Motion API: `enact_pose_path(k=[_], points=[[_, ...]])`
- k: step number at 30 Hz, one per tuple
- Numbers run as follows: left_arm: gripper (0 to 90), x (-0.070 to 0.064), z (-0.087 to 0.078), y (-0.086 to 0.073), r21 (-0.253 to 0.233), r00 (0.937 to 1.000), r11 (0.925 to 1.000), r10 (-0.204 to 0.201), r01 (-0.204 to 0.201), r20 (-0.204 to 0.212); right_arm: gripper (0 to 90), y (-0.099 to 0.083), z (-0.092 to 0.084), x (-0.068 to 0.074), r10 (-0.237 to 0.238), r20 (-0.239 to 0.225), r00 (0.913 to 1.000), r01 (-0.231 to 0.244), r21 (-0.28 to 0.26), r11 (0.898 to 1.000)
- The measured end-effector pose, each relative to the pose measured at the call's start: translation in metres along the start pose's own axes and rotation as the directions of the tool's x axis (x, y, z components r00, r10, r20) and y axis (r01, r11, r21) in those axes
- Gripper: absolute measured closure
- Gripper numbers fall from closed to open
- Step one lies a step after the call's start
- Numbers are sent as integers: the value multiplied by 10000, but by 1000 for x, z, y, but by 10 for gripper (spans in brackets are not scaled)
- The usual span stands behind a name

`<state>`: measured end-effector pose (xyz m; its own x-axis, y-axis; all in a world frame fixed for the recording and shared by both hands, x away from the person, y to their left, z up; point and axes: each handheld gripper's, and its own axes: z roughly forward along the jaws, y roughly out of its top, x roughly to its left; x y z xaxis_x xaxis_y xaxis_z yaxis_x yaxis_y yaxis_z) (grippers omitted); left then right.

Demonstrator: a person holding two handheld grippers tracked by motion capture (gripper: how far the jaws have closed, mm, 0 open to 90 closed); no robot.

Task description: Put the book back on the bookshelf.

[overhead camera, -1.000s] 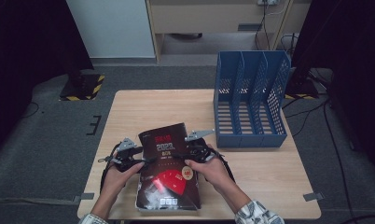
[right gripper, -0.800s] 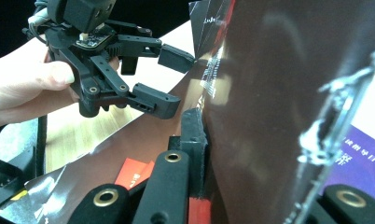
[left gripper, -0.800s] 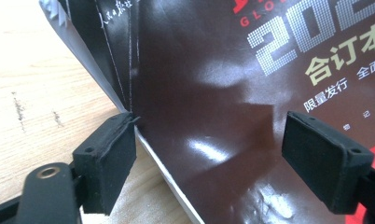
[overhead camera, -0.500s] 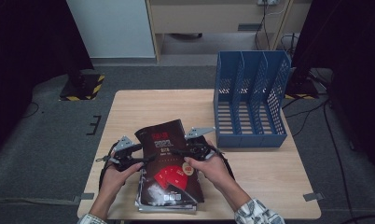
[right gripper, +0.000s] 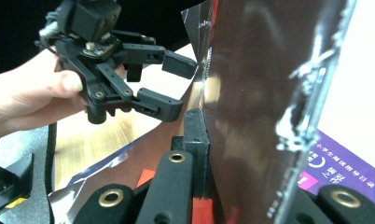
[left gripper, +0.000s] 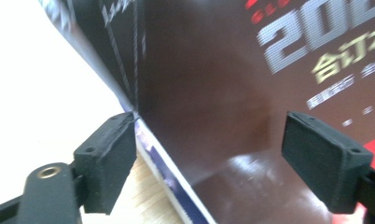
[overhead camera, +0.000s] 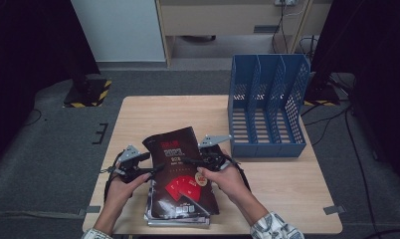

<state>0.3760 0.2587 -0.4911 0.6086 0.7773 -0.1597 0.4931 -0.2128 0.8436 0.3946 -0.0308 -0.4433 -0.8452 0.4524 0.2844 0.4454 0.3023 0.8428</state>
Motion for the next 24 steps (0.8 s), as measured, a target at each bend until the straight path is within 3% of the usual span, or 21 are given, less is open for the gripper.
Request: enact_pose_path(k=[7,14,19,24], points=[[143,-2,8,-3,329,9984,9993,143,-161,551,867,4,-4,3,-283,5,9996,283,-140,9995],[133,1,11,-6,468,9949,9986,-272,228,976,867,6,-7,3,-385,84,9992,387,-271,9989],[237,-1,12,-7,515,9898,9987,-128,55,1421,867,6,-8,3,-481,115,9988,485,-305,9984],[382,5,11,-6,595,9882,9973,-501,418,1449,867,5,-8,2,-558,208,9982,564,-265,9981]])
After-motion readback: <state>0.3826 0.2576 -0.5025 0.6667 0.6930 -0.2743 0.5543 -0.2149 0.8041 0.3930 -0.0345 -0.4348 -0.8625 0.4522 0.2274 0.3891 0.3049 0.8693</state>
